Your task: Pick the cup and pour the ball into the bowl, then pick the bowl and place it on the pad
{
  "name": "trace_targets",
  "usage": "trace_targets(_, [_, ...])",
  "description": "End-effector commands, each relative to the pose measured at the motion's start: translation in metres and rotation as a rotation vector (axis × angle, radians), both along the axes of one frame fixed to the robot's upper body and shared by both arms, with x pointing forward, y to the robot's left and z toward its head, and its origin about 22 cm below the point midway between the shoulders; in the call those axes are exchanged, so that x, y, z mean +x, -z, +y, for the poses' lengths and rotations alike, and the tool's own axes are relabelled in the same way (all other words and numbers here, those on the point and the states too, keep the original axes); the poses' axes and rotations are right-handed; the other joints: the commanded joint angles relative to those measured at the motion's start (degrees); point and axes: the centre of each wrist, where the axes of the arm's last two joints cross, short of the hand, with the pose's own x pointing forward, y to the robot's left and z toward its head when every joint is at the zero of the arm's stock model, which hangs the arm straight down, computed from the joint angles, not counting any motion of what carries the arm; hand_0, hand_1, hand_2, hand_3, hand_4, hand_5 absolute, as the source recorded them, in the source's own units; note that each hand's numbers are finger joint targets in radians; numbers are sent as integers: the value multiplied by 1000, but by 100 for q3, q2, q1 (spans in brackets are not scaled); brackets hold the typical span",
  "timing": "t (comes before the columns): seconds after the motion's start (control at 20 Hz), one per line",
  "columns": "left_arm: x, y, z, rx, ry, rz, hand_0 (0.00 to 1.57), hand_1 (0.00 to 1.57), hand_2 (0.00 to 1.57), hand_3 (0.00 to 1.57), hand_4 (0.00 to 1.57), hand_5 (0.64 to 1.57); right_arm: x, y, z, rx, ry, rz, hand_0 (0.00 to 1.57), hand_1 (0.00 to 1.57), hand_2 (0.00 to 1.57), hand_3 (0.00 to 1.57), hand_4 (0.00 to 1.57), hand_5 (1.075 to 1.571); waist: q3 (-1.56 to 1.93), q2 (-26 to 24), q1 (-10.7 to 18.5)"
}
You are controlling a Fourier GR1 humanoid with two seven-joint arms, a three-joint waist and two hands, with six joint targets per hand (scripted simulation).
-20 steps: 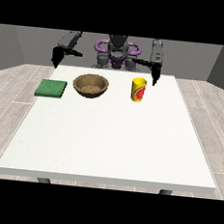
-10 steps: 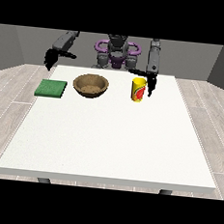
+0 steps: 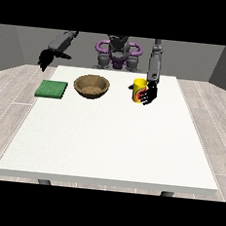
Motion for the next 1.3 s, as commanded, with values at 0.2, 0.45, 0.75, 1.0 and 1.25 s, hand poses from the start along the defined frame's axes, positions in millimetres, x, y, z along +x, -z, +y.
trace_targets(0.2, [17,-10,-17,175,-128,-56,1338,1338,1571,1571,869,1506,5,-23,-48,4,22,-81,0,0,0,0,0,1556,1,403,-227])
trace_targets(0.45, [19,-12,-36,271,-143,26,1356,1356,1571,1571,950,1525,-9,6,-73,6,59,61,0,0,0,0,0,1555,7,-446,75])
trace_targets(0.75, [9,-7,-81,456,-48,152,1381,1381,1571,1571,1033,1536,-43,51,-98,29,169,296,0,0,0,0,0,1560,11,-1805,670])
trace_targets(1.0, [10,-18,-124,586,-8,146,1375,1375,1571,1571,1143,1567,-50,59,-109,48,232,305,0,0,0,0,0,1558,5,-1903,1015])
trace_targets(1.25, [9,-34,-153,669,-9,112,1375,1375,1571,1571,1143,1567,-68,89,-103,34,271,329,0,0,39,0,0,1558,6,-1900,1263])
